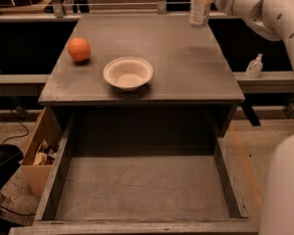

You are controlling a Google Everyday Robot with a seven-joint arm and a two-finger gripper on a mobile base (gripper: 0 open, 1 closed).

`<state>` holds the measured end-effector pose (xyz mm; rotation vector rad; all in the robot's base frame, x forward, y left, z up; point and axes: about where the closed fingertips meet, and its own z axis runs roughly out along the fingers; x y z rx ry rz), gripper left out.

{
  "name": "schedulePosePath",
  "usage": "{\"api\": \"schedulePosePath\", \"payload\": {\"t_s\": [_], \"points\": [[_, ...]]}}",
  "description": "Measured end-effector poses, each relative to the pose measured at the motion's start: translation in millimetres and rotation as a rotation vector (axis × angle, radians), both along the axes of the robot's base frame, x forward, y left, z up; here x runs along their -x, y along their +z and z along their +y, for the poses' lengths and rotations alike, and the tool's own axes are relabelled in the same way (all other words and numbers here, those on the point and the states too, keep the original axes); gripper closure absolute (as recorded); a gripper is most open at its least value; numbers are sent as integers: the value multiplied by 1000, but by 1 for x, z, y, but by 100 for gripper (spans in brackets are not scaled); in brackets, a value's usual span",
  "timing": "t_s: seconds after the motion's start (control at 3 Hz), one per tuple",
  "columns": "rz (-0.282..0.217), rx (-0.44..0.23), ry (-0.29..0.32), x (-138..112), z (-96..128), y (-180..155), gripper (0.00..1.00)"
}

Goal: Place blue plastic bottle into top drawer

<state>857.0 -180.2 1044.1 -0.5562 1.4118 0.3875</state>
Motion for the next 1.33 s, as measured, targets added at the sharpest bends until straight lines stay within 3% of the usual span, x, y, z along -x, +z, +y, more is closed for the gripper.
{"api": "schedulePosePath", "payload": {"t_s": [0.33, 0.67, 1.0, 1.33], "points": [[-75, 19, -56, 52, -19, 41, 100], [-136, 25, -131, 128, -35, 62, 100], [-117, 26, -166, 171, -34, 29, 100], [-81, 33, -115, 214, -21, -20, 100]]}}
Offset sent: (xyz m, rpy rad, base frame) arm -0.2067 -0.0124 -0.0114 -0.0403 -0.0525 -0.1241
